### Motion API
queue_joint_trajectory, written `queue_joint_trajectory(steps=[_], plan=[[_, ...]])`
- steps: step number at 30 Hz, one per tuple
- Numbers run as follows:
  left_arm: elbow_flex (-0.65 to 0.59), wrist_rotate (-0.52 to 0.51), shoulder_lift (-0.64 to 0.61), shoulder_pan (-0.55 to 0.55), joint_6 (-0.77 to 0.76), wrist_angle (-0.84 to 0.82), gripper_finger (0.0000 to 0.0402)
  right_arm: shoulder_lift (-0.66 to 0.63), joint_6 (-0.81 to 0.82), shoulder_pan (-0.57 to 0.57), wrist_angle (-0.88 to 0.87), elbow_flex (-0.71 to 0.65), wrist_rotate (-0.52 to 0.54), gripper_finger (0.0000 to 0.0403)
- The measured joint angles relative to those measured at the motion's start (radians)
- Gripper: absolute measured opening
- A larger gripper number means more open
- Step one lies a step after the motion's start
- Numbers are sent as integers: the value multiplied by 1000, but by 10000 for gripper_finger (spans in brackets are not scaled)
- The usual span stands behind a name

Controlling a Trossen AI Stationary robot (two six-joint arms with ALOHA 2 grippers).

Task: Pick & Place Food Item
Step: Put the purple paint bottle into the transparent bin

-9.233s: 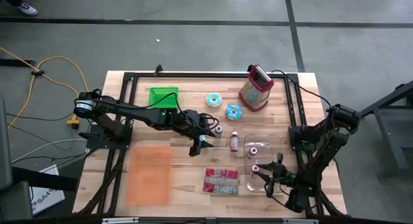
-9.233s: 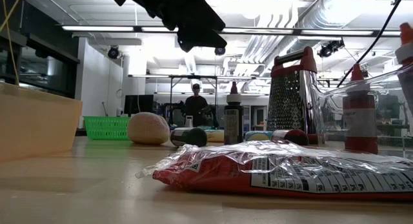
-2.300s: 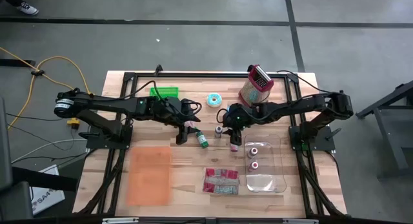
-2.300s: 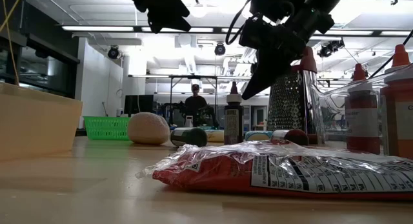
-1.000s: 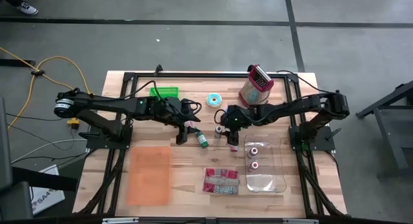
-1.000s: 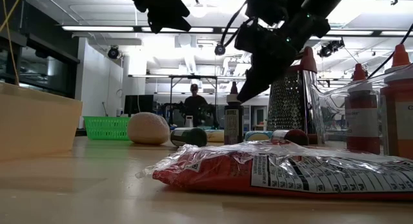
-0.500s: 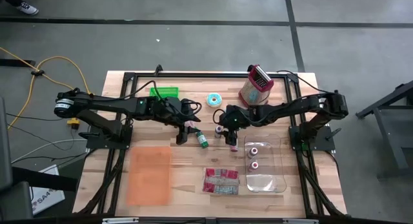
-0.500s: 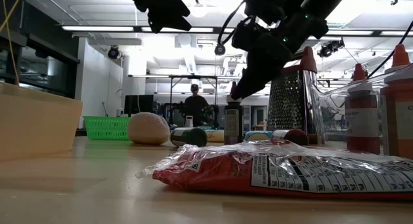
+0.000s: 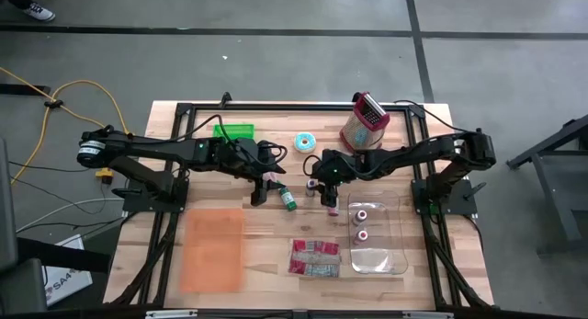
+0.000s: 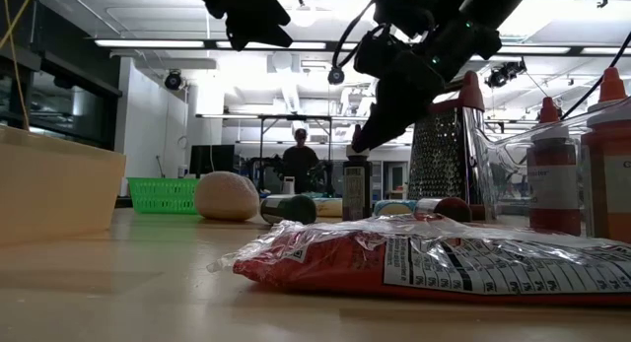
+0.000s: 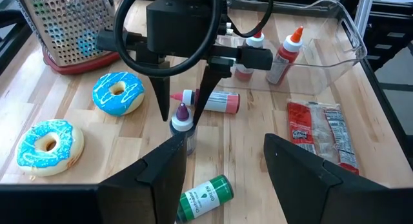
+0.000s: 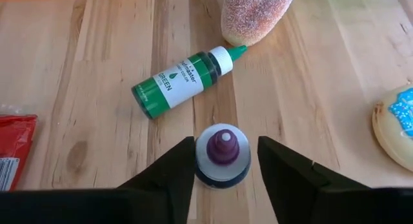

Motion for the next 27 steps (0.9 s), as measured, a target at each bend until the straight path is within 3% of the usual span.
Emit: queue_joint_trajectory(steps=[10, 27], plan=[[0, 0, 0, 0, 0, 0, 199, 0, 0, 0, 0, 0, 0, 106], [0, 0, 0, 0, 0, 0, 199, 0, -1, 0, 1, 0, 0, 103]])
